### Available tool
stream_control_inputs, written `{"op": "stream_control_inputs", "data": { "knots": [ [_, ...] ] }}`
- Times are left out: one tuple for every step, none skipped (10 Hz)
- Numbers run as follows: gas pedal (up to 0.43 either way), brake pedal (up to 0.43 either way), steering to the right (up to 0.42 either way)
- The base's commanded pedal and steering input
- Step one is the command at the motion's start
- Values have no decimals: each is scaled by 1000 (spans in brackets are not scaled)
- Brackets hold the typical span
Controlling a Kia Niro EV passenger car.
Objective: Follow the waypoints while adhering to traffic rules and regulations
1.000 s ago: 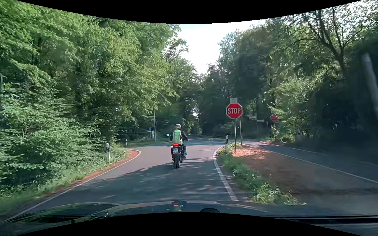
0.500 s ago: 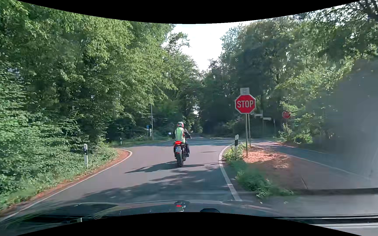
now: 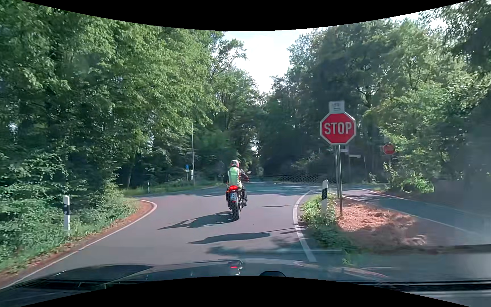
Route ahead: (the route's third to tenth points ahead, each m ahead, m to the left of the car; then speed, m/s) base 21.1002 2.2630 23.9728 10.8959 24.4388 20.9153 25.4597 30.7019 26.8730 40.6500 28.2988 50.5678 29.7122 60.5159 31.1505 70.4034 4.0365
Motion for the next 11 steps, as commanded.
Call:
{"op": "stream_control_inputs", "data": {
  "knots": [
    [20, 0, 10],
    [20, 0, 14],
    [20, 0, 19],
    [20, 0, 24],
    [20, 0, 26],
    [20, 0, 27],
    [20, 0, 30],
    [20, 0, 41],
    [20, 0, 49],
    [20, 0, 54],
    [20, 0, 59]
  ]
}}
